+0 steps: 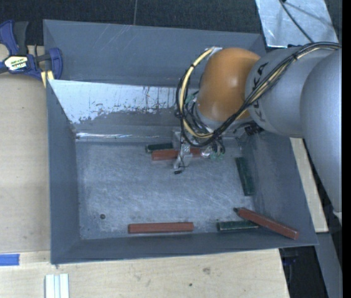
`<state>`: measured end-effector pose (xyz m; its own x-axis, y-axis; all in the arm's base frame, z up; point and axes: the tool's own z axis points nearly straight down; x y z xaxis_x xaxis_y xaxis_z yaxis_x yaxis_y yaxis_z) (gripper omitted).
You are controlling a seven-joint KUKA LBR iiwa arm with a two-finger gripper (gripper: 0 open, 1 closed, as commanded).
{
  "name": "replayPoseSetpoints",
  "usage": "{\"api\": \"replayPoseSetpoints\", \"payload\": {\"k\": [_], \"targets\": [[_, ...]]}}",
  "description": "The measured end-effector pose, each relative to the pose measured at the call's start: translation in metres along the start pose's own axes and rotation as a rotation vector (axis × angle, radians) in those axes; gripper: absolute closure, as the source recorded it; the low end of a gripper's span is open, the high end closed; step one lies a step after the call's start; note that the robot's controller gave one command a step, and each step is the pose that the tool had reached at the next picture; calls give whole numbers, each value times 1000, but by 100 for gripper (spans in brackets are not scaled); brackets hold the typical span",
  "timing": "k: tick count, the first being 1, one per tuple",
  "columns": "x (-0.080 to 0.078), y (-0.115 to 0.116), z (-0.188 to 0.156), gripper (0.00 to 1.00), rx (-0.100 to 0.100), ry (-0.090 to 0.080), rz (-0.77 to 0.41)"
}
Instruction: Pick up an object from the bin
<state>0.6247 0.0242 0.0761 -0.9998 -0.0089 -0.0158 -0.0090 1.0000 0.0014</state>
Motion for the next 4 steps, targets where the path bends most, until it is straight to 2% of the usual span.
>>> {"api": "replayPoseSetpoints", "payload": {"k": [1, 2, 3, 4], "targets": [[47, 13, -38, 100, -3, 14, -624], [47, 13, -37, 0, -4, 15, -621], [6, 16, 6, 0, -5, 10, -699], [4, 16, 3, 100, -4, 5, -695]]}}
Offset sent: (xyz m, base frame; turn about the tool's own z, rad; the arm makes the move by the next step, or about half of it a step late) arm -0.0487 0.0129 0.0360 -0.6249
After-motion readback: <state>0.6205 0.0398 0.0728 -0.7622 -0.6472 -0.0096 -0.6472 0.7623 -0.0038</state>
